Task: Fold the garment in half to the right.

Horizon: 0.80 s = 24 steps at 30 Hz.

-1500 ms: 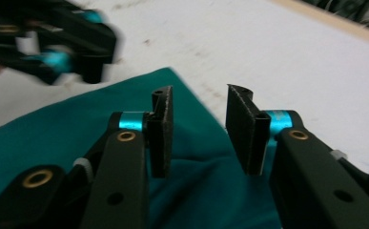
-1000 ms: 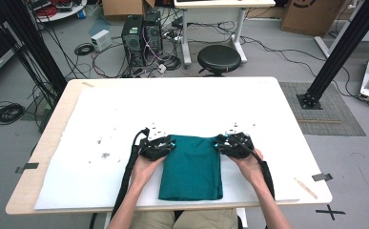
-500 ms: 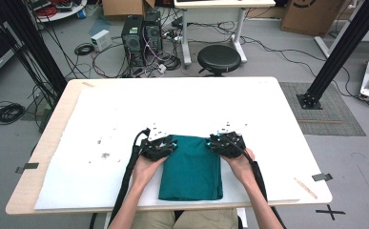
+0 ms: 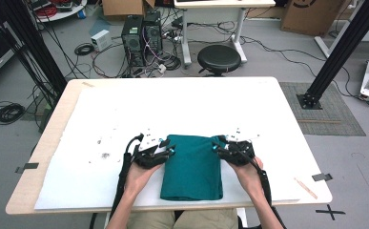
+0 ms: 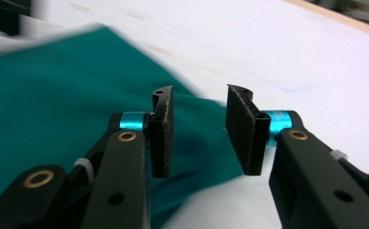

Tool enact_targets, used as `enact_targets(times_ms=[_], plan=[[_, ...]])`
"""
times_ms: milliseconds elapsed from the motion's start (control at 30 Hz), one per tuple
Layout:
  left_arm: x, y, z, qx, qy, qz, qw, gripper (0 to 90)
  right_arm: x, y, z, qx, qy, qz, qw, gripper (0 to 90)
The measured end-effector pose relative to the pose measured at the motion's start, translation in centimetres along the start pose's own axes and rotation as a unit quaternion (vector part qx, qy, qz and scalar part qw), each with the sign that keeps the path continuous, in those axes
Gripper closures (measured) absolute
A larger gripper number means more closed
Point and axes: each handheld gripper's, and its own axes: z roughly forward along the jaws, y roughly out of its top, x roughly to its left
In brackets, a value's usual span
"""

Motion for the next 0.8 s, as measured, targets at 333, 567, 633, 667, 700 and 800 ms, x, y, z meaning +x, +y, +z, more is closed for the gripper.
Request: enact_targets(times_ms=[333, 567, 633, 667, 700, 800], plan=[[-1.8, -3.0, -0.9, 0.038, -0.049, 0.014, 0.998, 62.1, 4.4, -4.7, -0.6, 0.051, 0.091, -0.024, 0.9942, 68.2], [-2.5, -3.0, -2.6, 0.021, -0.053, 0.029, 0.998, 58.6, 2.9, -5.1, -1.9, 0.045, 0.071, -0.004, 0.9965, 64.0], [-3.1, -3.1, -3.3, 0.009, -0.076, 0.03, 0.9966, 58.3, 3.6, -5.0, -2.9, 0.028, 0.084, 0.003, 0.9961, 62.8], [-3.6, -3.2, -3.6, 0.011, -0.092, 0.036, 0.995, 58.4, 3.9, -5.0, -3.2, 0.02, 0.091, 0.003, 0.9956, 62.7], [-3.9, -3.3, -3.7, 0.015, -0.105, 0.041, 0.9935, 58.6, 4.5, -4.9, -3.5, 0.012, 0.104, -0.002, 0.9945, 62.7], [-4.8, -3.8, -3.4, 0.048, -0.119, 0.059, 0.9899, 60.7, 5.7, -5.0, -3.4, 0.015, 0.121, -0.015, 0.9924, 63.2]])
